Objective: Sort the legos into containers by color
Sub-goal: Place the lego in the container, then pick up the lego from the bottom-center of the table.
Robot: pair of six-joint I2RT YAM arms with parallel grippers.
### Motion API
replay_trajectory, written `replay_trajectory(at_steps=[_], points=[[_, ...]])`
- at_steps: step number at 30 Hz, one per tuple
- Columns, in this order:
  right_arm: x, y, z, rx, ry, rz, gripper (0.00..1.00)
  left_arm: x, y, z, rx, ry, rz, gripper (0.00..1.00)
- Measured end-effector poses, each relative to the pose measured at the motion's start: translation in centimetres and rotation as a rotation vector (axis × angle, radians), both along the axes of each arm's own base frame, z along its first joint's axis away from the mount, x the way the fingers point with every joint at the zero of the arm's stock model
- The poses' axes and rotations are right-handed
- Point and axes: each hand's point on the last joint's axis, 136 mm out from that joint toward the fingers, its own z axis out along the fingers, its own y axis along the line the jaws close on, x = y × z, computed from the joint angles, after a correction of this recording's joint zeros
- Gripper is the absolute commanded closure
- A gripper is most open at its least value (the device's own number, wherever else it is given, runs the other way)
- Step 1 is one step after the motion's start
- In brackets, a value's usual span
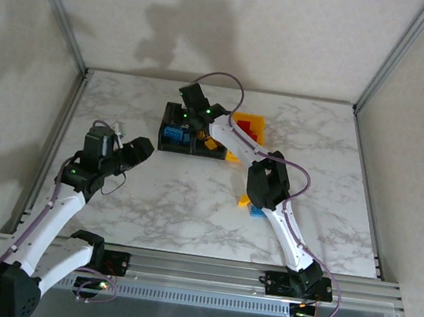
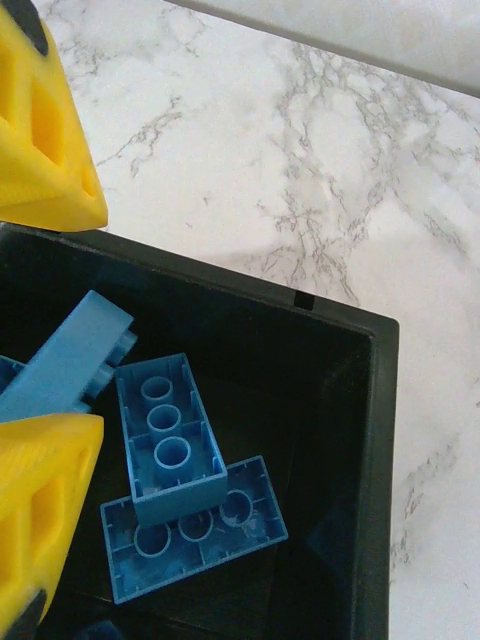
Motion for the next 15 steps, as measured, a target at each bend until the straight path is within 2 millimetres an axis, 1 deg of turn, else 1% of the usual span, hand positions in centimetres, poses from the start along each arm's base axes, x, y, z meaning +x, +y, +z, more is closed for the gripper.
replay_trajectory(at_steps=[2, 5, 6, 8, 10, 12, 13, 15], points=[[-0.6, -0.8, -0.1, -0.019, 0.005, -0.002, 0.48, -0.2, -0.2, 0.3, -0.01, -0.007, -0.013, 0.34], [-2.7, -3.4, 0.6, -0.056, 0.004, -0.01, 0.44, -0.8, -0.7, 0.2, -0.023, -0.011, -0.038, 0.33], [-3.6, -4.5, 1.2, -0.066, -0.001, -0.016, 0.43, -1.1, -1.0, 0.0, -0.028, -0.011, -0.053, 0.31], [-5.3, -6.6, 3.2, -0.068, -0.025, -0.028, 0.43, -1.7, -1.9, -0.5, -0.036, -0.003, -0.09, 0.31], [-7.0, -8.8, 5.8, -0.056, -0.064, -0.044, 0.43, -2.5, -3.3, -1.2, -0.04, 0.01, -0.143, 0.31], [-8.6, -10.8, 7.9, -0.037, -0.1, -0.06, 0.43, -3.2, -4.7, -1.5, -0.043, 0.014, -0.198, 0.31], [-9.6, -12.0, 8.5, -0.033, -0.114, -0.068, 0.43, -3.7, -5.6, -1.6, -0.046, 0.012, -0.231, 0.31], [-11.4, -14.2, 8.7, -0.044, -0.12, -0.082, 0.43, -4.4, -7.2, -1.6, -0.05, 0.007, -0.292, 0.3]])
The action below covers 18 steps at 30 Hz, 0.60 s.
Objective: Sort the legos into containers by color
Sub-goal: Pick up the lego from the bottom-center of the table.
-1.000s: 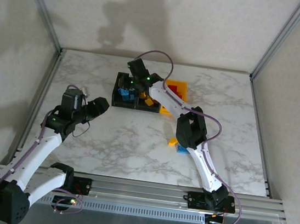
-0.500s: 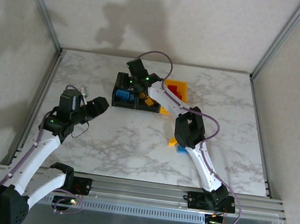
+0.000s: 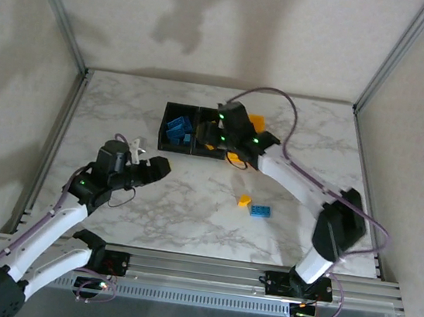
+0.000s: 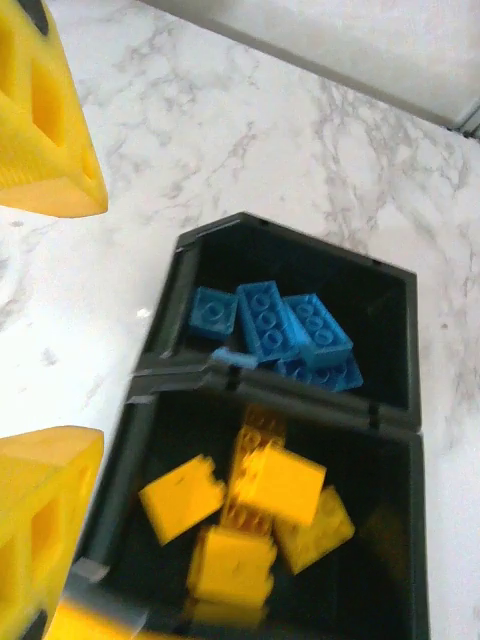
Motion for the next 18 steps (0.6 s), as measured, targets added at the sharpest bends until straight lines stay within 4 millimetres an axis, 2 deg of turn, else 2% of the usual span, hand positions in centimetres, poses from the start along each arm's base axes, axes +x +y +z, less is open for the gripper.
replay_trajectory(at_steps=[7, 13, 18], points=[[-7.1, -8.2, -5.3, -0.147, 0.114, -0.054, 0.33, -2.4, -4.8, -1.0, 0.005, 0.008, -0.176, 0.29], [-12.1, -13.8, -6.7, -0.201, 0.182, -0.113, 0.24, -4.9, -8.7, -2.5, 0.033, 0.021, -0.317, 0.29], [-14.9, -17.1, -8.9, -0.23, 0.263, -0.187, 0.2, -5.8, -10.4, -3.9, 0.069, 0.033, -0.358, 0.29]])
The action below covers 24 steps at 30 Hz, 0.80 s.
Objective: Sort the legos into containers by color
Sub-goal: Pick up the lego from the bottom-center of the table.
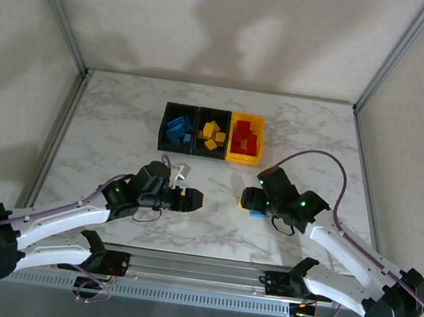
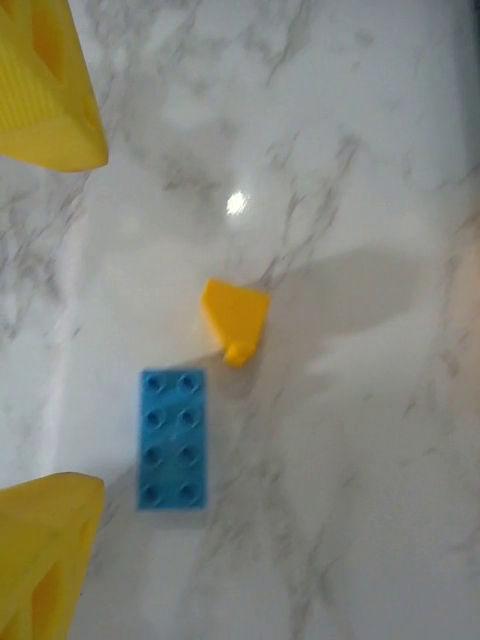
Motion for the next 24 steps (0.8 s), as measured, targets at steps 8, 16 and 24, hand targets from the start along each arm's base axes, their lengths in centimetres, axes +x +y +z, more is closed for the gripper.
replay_trajectory(at_steps=[8, 16, 24], points=[[-2.2, -2.1, -5.2, -0.073, 0.142, -0.09, 0.18, -0.8, -1.9, -1.7, 0.034, 0.01, -0.036, 0.29], [-2.1, -2.9, -8.1, -0.168, 0.205, -0.134, 0.17, -0.8, -2.1, -1.9, 0.042, 0.0, -0.035, 0.29], [-0.6, -2.1, -10.0, -0.192, 0.206, -0.124, 0.17, -0.7, -2.0, -1.9, 0.044, -0.002, -0.032, 0.29]])
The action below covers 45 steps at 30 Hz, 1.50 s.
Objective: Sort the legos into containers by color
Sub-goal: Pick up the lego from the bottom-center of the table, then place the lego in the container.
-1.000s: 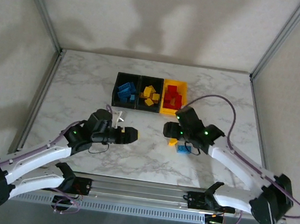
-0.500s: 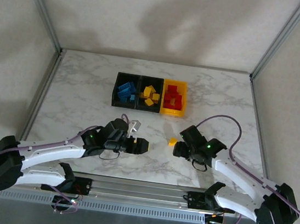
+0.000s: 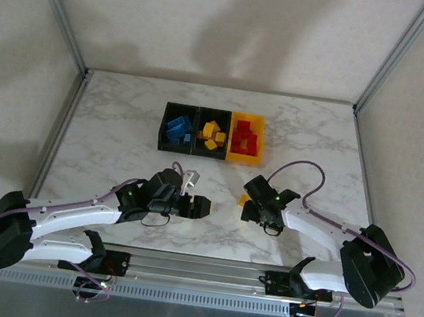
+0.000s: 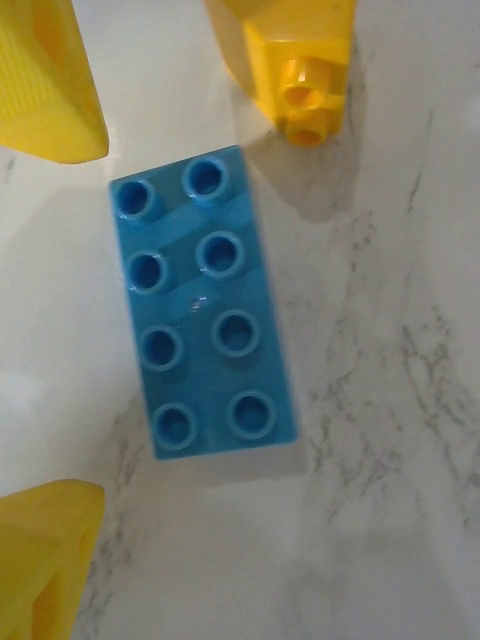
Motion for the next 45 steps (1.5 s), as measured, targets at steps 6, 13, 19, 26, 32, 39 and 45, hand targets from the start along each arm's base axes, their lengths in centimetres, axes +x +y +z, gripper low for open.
replay_trajectory(at_steps=[6, 13, 19, 26, 32, 39, 45], points=[[1.9, -0.3, -0.3, -0.011, -0.027, -0.013, 0.18, 0.0, -0.1, 0.1, -0.004, -0.003, 0.0, 0.29], [3.0, -0.3, -0.6, -0.008, -0.041, 0.005, 0.24, 0.1, -0.1, 0.0, -0.002, -0.002, 0.0, 0.29], [3.3, 0.0, -0.9, -0.006, -0.044, 0.027, 0.41, 0.1, -0.1, -0.3, 0.006, 0.001, 0.003, 0.29], [3.2, 0.2, 0.2, 0.015, -0.059, 0.031, 0.46, 0.6, 0.2, -0.3, 0.014, -0.01, 0.034, 0.29], [4.5, 2.3, 5.5, 0.076, -0.153, 0.054, 0.47, 3.3, 2.8, 2.0, -0.017, -0.067, 0.178, 0.29], [7.8, 8.9, 10.6, 0.162, -0.25, 0.16, 0.46, 7.6, 8.4, 4.0, -0.044, -0.098, 0.405, 0.29], [12.1, 14.8, 11.8, 0.207, -0.279, 0.237, 0.46, 9.7, 12.1, 4.4, -0.027, -0.078, 0.527, 0.29]])
